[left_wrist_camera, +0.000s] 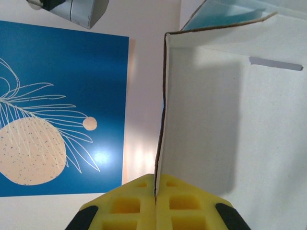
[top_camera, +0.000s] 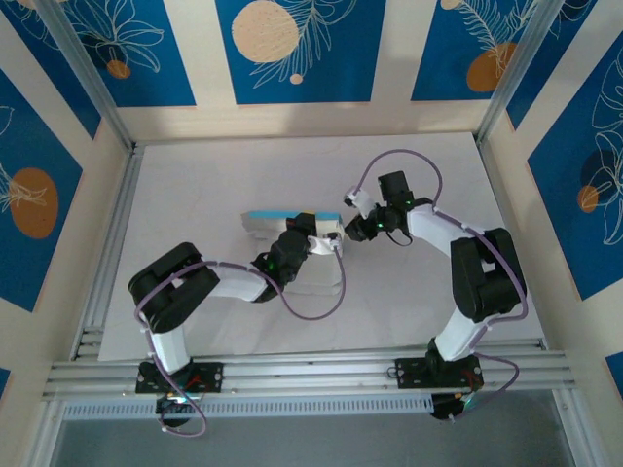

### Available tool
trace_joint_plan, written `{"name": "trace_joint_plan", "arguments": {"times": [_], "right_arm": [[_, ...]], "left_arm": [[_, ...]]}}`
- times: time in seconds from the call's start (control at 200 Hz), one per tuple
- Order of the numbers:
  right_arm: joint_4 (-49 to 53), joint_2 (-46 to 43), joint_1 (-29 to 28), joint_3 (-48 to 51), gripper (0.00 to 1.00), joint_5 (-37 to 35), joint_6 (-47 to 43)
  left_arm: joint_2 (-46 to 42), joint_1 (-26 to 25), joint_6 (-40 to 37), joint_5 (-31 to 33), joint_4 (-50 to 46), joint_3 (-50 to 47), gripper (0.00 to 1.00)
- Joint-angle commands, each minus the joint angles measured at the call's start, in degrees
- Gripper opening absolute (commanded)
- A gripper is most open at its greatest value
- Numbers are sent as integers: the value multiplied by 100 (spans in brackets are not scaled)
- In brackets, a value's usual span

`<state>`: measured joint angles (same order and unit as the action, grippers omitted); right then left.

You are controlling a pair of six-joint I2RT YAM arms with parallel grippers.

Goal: Fold the paper box

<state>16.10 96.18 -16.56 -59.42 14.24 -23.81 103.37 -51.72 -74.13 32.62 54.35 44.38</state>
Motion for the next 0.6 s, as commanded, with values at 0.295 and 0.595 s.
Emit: {"name": "trace_joint_plan", "arguments": {"times": [0.295, 0.595], "right_arm": [[318, -571, -203, 123, 39, 321, -287], [237, -232, -458, 111, 40, 334, -41]], "left_arm": [[25, -57, 49, 42, 10, 33, 0], [0, -57, 152, 60, 63, 64, 0]]}}
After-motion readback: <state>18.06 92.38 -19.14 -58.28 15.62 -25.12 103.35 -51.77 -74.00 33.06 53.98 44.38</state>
